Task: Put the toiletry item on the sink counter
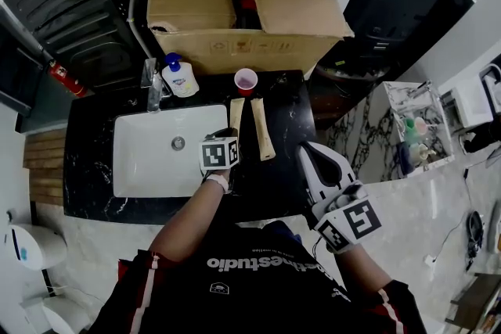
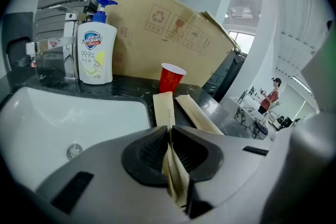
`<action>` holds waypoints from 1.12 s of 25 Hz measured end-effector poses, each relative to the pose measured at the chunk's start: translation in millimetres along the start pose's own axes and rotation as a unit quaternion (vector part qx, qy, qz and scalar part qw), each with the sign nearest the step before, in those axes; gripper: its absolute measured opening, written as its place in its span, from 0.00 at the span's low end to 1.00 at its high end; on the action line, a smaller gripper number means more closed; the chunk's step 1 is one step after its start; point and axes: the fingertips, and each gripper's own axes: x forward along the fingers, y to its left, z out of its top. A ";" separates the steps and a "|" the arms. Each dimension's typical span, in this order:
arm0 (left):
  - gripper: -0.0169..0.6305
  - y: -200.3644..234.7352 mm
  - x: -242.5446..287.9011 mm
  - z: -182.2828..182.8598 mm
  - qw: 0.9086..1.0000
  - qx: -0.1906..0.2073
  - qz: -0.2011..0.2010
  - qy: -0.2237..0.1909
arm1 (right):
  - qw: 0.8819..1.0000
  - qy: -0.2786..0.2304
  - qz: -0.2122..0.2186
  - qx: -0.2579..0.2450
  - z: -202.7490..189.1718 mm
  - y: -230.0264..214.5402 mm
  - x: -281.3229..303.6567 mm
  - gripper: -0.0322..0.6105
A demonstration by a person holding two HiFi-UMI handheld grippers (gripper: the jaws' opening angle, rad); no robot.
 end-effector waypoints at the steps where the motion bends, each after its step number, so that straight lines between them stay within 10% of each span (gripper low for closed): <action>1: 0.06 -0.7 -0.7 1.2 1.000 0.000 -0.002 -0.002 | 1.000 0.000 0.000 0.002 -0.2 0.1 0.3 0.11; 10: 0.26 -11.5 -13.6 18.1 0.999 -0.010 -0.026 -0.030 | 1.000 -0.005 0.004 0.004 2.9 1.8 3.7 0.11; 16: 0.30 -22.9 -71.6 74.0 0.990 0.024 -0.053 -0.127 | 1.000 -0.014 0.007 -0.002 14.2 -0.1 8.9 0.11; 28: 0.05 -15.4 -250.0 181.4 0.926 0.157 -0.010 -0.343 | 0.998 -0.042 0.041 -0.022 48.7 13.3 25.6 0.11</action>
